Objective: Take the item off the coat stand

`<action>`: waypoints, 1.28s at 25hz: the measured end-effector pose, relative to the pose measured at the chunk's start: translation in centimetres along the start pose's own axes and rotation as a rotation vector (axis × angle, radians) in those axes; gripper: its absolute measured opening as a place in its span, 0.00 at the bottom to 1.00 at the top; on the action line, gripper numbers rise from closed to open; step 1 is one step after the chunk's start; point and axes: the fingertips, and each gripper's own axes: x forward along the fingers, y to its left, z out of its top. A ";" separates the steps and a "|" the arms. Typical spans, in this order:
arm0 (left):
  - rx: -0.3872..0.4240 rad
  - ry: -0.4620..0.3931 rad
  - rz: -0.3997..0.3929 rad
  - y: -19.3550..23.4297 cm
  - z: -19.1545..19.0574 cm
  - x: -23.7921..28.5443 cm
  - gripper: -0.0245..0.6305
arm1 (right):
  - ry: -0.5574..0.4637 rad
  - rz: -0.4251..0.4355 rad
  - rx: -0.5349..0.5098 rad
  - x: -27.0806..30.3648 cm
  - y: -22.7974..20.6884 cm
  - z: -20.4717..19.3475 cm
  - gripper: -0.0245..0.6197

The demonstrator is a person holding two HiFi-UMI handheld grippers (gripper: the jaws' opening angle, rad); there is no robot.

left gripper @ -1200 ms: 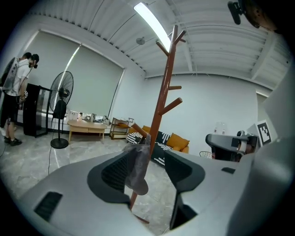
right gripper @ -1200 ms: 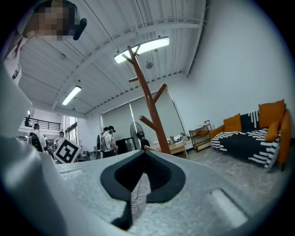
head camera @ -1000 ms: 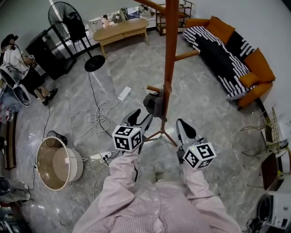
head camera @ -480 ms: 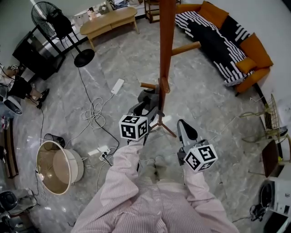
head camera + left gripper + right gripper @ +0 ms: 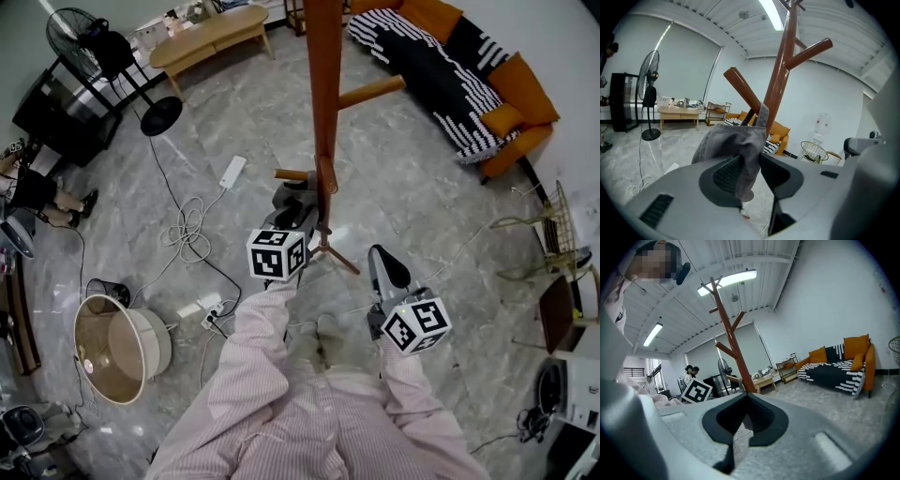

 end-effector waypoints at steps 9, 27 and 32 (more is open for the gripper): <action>0.044 -0.002 0.015 -0.4 -0.1 0.4 0.08 | 0.000 0.004 0.006 -0.1 -0.8 -0.4 0.05; 0.044 -0.040 0.041 0.3 2.0 -1.9 0.06 | -0.024 0.033 -0.012 0.7 0.4 1.5 0.05; 0.043 -0.063 0.046 0.5 2.6 -2.5 0.06 | -0.036 0.039 -0.018 0.8 0.5 2.0 0.05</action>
